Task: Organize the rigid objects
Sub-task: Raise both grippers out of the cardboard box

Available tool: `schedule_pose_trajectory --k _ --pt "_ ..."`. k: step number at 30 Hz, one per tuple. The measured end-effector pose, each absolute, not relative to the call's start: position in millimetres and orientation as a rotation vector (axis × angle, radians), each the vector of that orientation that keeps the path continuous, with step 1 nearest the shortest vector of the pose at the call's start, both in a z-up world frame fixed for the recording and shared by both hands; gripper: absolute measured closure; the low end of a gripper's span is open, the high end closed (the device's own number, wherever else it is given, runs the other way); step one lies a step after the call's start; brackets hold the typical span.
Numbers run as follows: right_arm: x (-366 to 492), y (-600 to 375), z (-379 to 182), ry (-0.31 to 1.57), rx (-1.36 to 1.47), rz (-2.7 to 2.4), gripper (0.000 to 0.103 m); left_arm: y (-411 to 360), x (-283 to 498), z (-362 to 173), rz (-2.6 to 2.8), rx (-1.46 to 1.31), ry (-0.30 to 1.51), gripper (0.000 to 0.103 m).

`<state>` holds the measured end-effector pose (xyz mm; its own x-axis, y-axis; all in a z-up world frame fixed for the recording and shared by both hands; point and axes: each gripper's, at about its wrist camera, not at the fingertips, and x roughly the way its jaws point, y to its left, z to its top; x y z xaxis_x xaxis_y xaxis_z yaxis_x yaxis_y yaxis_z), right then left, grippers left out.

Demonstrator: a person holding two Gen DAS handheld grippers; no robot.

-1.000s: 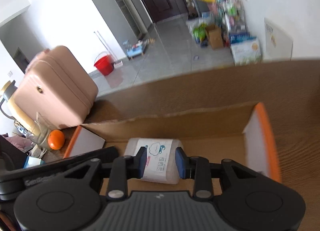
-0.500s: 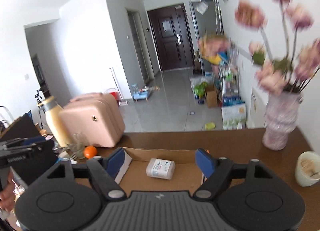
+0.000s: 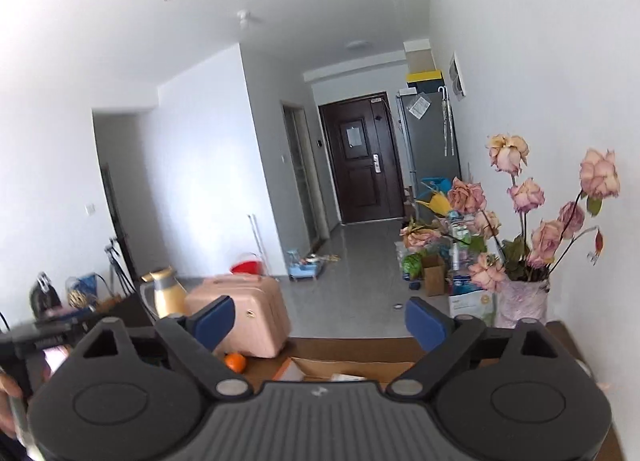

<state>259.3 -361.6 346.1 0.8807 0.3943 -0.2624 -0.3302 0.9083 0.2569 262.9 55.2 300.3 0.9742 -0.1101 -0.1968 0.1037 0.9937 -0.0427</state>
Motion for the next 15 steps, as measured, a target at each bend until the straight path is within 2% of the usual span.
schedule_pose_trajectory --k 3,7,9,10,15 --pt "246 -355 318 0.331 0.188 0.389 0.010 56 240 272 -0.111 -0.001 0.166 0.016" --pt "238 -332 246 0.405 0.172 0.389 0.010 50 213 205 -0.128 0.002 0.140 0.015" --pt "230 -321 208 0.425 0.158 0.403 0.010 45 203 161 -0.185 0.011 0.109 0.005" --pt "227 -314 191 0.428 0.153 0.418 0.010 43 201 139 -0.218 0.017 0.103 0.004" --pt "238 -283 105 0.469 0.150 0.381 0.010 32 206 52 -0.131 0.076 0.229 0.005"
